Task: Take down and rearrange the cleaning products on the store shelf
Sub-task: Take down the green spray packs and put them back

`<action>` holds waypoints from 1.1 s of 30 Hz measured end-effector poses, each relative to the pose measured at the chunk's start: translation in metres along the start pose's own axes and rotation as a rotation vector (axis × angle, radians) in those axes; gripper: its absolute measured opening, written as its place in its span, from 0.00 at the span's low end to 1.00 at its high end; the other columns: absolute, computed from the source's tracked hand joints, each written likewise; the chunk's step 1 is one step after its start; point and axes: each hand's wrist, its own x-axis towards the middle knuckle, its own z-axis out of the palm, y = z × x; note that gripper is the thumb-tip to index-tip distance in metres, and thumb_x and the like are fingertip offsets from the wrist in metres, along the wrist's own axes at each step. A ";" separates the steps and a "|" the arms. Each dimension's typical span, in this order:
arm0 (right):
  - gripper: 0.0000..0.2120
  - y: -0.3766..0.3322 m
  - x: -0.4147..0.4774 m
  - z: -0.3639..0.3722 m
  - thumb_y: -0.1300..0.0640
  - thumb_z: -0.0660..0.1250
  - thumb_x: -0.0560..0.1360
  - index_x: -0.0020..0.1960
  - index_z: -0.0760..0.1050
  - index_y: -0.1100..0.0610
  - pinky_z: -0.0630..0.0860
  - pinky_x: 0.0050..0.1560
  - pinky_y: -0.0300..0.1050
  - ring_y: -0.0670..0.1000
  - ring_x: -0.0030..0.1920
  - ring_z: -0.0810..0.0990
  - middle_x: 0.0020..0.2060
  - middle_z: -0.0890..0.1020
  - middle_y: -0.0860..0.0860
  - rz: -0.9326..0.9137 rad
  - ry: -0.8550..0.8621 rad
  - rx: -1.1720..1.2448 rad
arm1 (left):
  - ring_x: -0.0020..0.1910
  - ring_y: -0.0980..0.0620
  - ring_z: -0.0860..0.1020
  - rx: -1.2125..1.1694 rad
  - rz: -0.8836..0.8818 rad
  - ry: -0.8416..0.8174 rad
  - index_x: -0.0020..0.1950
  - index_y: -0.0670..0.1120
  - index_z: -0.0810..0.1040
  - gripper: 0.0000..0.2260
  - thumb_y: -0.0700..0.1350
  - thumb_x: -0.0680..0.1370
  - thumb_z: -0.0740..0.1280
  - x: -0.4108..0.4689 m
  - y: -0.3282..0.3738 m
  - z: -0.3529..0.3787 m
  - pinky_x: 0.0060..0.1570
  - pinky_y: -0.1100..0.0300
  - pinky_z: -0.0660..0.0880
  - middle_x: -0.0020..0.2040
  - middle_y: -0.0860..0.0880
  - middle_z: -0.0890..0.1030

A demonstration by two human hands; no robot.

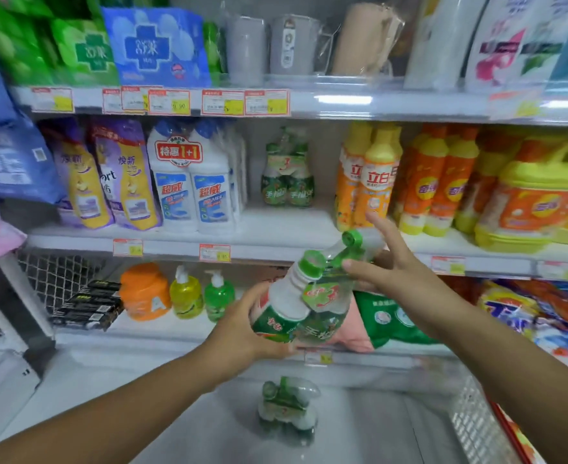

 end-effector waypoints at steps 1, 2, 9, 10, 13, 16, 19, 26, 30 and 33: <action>0.36 0.000 -0.008 -0.002 0.45 0.76 0.64 0.68 0.65 0.29 0.79 0.54 0.39 0.42 0.54 0.83 0.60 0.79 0.47 0.041 -0.014 -0.013 | 0.58 0.54 0.81 0.069 0.019 0.015 0.65 0.64 0.71 0.42 0.47 0.56 0.85 -0.002 -0.004 0.003 0.57 0.57 0.78 0.62 0.50 0.78; 0.34 0.003 -0.013 -0.004 0.40 0.75 0.62 0.66 0.68 0.29 0.79 0.56 0.44 0.45 0.54 0.83 0.61 0.78 0.49 0.082 -0.019 -0.018 | 0.58 0.53 0.80 0.130 0.028 0.024 0.65 0.67 0.70 0.44 0.52 0.54 0.85 -0.003 -0.008 0.005 0.59 0.54 0.78 0.63 0.48 0.76; 0.31 0.024 -0.032 -0.009 0.49 0.79 0.63 0.64 0.76 0.45 0.81 0.58 0.54 0.56 0.57 0.83 0.58 0.80 0.60 0.121 0.075 0.135 | 0.57 0.57 0.79 0.131 -0.066 -0.136 0.63 0.69 0.67 0.40 0.47 0.60 0.84 -0.010 -0.013 0.006 0.56 0.62 0.77 0.64 0.53 0.73; 0.34 0.028 -0.032 -0.011 0.54 0.82 0.62 0.66 0.75 0.48 0.81 0.58 0.54 0.58 0.58 0.82 0.58 0.80 0.61 0.131 0.079 0.150 | 0.56 0.60 0.79 0.103 -0.092 -0.165 0.65 0.67 0.66 0.40 0.43 0.63 0.83 -0.011 -0.013 0.006 0.53 0.66 0.77 0.63 0.56 0.75; 0.38 0.033 -0.030 -0.018 0.65 0.79 0.61 0.69 0.70 0.53 0.83 0.53 0.47 0.56 0.55 0.84 0.55 0.82 0.57 0.153 0.062 0.196 | 0.53 0.67 0.78 0.054 -0.141 -0.206 0.72 0.63 0.63 0.46 0.41 0.63 0.83 -0.011 -0.011 0.005 0.49 0.70 0.76 0.61 0.62 0.76; 0.37 0.035 -0.028 -0.023 0.66 0.70 0.63 0.71 0.68 0.52 0.78 0.56 0.47 0.54 0.51 0.83 0.54 0.82 0.55 0.172 -0.020 0.221 | 0.54 0.64 0.80 0.029 -0.171 -0.231 0.75 0.62 0.63 0.50 0.42 0.60 0.84 -0.010 -0.011 0.001 0.52 0.63 0.79 0.66 0.59 0.74; 0.39 0.036 -0.026 -0.023 0.69 0.64 0.62 0.72 0.67 0.51 0.75 0.53 0.45 0.52 0.49 0.81 0.55 0.79 0.56 0.188 -0.090 0.244 | 0.55 0.61 0.80 0.074 -0.140 -0.206 0.75 0.63 0.62 0.52 0.42 0.59 0.85 -0.012 -0.009 0.000 0.50 0.66 0.79 0.66 0.58 0.70; 0.44 0.038 -0.019 -0.018 0.74 0.61 0.59 0.73 0.67 0.51 0.76 0.43 0.39 0.53 0.50 0.81 0.63 0.75 0.54 0.173 -0.190 0.365 | 0.61 0.51 0.78 0.139 -0.084 -0.146 0.71 0.71 0.60 0.55 0.52 0.51 0.85 -0.012 -0.021 -0.003 0.56 0.54 0.80 0.69 0.53 0.67; 0.48 0.034 -0.016 -0.019 0.72 0.77 0.56 0.72 0.69 0.51 0.79 0.54 0.40 0.51 0.61 0.80 0.70 0.75 0.49 0.156 -0.244 0.366 | 0.54 0.60 0.81 0.051 -0.123 -0.200 0.70 0.67 0.64 0.47 0.40 0.60 0.84 -0.015 -0.015 -0.015 0.52 0.61 0.80 0.64 0.58 0.73; 0.49 0.030 -0.015 -0.023 0.60 0.86 0.53 0.71 0.71 0.51 0.74 0.66 0.48 0.53 0.65 0.78 0.64 0.80 0.53 0.169 -0.291 0.296 | 0.55 0.56 0.81 -0.098 -0.195 -0.280 0.67 0.61 0.73 0.38 0.33 0.65 0.80 -0.017 -0.011 -0.030 0.52 0.58 0.79 0.62 0.51 0.79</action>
